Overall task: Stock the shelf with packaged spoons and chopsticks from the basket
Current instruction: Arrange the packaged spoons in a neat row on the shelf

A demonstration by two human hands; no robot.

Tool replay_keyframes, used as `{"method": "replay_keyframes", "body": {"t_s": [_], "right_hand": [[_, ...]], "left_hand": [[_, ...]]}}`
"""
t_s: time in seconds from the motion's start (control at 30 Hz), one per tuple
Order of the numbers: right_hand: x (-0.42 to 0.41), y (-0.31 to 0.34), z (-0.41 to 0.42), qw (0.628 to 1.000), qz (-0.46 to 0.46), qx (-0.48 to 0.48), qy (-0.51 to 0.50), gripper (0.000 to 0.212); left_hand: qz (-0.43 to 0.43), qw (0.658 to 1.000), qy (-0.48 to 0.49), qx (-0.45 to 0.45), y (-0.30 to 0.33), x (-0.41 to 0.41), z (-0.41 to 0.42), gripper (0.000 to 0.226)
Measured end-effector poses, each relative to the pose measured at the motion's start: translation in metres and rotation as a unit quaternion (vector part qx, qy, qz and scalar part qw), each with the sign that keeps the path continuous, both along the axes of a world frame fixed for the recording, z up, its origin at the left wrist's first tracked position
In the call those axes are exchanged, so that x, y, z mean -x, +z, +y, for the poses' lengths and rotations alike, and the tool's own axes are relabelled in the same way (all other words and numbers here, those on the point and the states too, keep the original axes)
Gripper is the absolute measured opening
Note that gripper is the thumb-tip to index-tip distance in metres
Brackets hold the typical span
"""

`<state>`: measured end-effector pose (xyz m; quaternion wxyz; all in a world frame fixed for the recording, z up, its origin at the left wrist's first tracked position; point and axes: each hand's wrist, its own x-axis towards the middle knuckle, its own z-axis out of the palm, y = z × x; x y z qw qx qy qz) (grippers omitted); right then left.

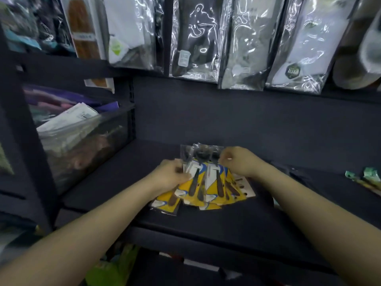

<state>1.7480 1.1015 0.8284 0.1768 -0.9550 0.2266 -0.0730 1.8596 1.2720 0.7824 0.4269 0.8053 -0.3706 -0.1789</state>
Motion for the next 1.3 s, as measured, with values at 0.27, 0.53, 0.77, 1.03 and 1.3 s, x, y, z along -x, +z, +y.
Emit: {"method": "replay_keyframes", "body": {"t_s": [0.27,0.53,0.77,1.03,1.3], "right_hand": [[-0.049,-0.009,-0.013,0.998,0.030,-0.030,0.056,0.084],[-0.083,-0.018,-0.030,0.994,0.026,-0.070,0.078,0.044],[-0.096,-0.002,-0.022,0.981,-0.070,-0.067,0.165,0.029],[-0.092,0.013,-0.004,0.951,-0.269,-0.082,0.127,0.042],[-0.092,0.029,0.028,0.931,-0.352,-0.068,0.065,0.017]], "left_hand": [[0.061,0.996,0.016,0.068,0.007,0.015,0.003,0.020],[-0.001,1.000,-0.010,0.024,0.000,0.009,0.013,0.028],[-0.030,0.999,-0.013,0.033,0.006,0.006,-0.001,0.038],[0.053,0.984,0.054,0.163,0.014,0.003,-0.012,0.006],[0.201,0.943,0.090,0.249,0.035,-0.003,0.007,0.016]]}}
